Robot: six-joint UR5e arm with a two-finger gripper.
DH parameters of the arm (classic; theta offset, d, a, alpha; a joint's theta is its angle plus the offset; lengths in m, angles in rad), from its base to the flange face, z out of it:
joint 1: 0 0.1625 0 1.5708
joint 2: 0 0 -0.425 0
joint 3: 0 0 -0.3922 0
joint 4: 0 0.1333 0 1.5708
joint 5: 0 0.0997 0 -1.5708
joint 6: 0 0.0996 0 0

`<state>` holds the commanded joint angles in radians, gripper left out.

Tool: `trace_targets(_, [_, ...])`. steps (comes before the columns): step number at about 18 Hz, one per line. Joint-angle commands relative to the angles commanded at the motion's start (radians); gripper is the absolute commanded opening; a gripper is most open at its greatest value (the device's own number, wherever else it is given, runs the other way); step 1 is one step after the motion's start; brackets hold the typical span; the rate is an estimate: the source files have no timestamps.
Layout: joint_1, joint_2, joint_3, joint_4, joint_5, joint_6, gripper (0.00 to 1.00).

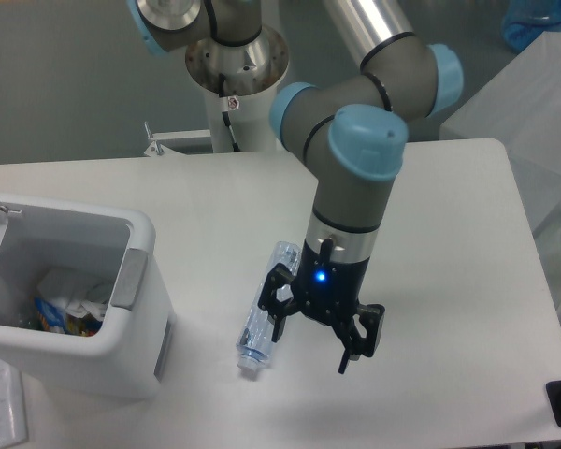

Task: Place the trash in the trash can
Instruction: 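Move the open gripper over the clear plastic bottle and lower, then close the gripper on the bottle's cap end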

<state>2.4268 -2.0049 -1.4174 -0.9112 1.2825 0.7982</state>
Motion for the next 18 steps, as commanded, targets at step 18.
trace_targets(18, [-0.107,-0.135,0.024,-0.182,0.169,-0.103,1.0])
